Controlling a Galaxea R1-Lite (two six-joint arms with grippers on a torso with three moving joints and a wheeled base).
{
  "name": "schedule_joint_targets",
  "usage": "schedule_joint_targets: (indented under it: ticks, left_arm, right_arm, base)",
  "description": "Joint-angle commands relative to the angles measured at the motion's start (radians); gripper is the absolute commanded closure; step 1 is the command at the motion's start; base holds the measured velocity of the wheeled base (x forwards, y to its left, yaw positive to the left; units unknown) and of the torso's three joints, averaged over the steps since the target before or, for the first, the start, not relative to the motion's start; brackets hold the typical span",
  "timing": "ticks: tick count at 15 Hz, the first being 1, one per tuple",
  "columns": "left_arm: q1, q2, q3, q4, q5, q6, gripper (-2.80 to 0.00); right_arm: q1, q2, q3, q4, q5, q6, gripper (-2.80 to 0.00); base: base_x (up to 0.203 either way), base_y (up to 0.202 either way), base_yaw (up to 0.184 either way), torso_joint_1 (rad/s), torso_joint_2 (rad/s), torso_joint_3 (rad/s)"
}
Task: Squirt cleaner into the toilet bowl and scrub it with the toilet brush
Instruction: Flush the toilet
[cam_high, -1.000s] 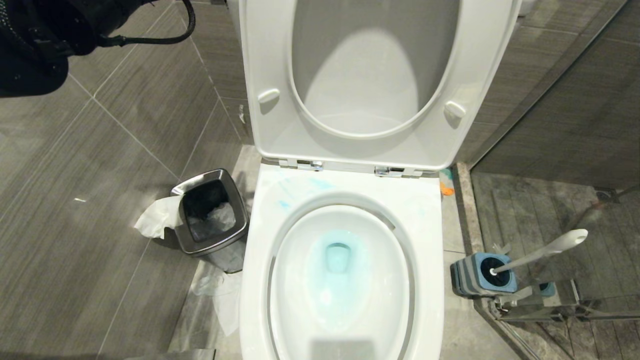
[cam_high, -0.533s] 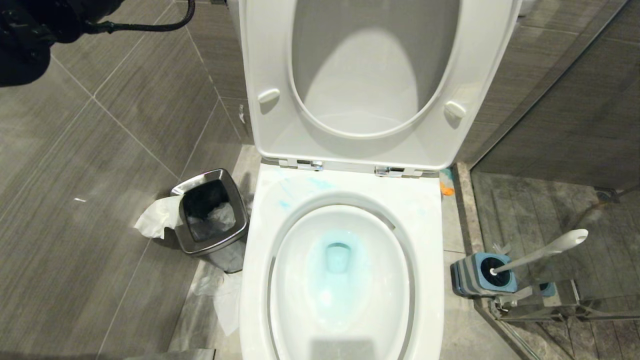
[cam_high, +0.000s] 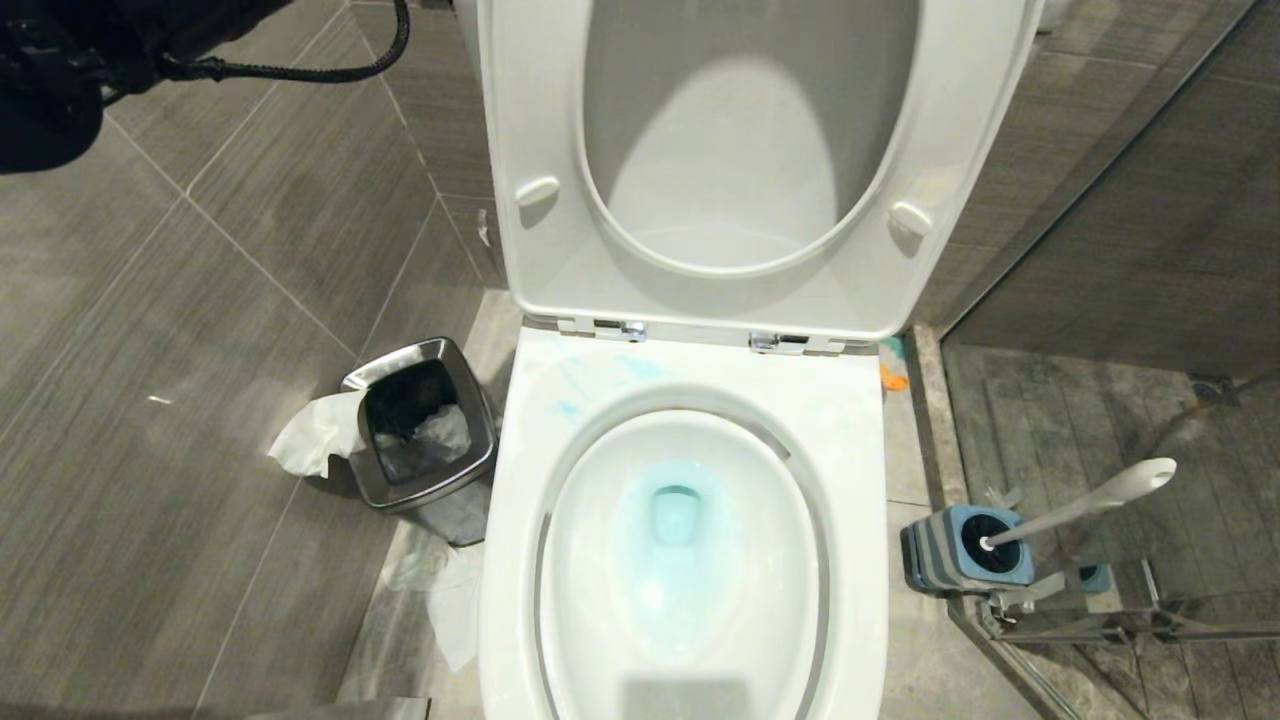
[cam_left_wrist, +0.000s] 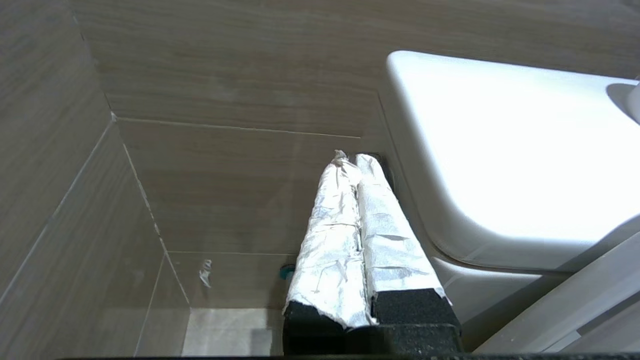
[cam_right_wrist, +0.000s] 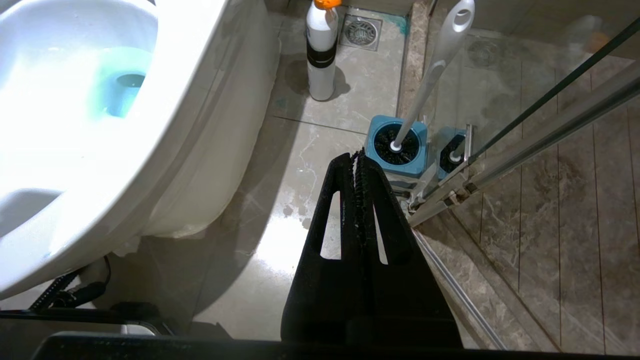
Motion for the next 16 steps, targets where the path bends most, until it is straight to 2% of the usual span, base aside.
schedule_joint_targets:
  ticks: [1, 16]
  left_arm:
    - [-0.002, 0.016, 0.000, -0.002, -0.003, -0.015, 0.00]
    - [-0.016, 0.089, 0.000, -0.010, -0.017, -0.068, 0.00]
  right_arm:
    - [0.000, 0.001, 0.000, 0.000, 0.000, 0.000, 0.00]
    - [0.000, 0.001, 0.000, 0.000, 0.000, 0.000, 0.00]
  base:
    - [0.000, 0.000, 0.000, 0.000, 0.00, 0.000]
    - [0.000, 0.000, 0.000, 0.000, 0.00, 0.000]
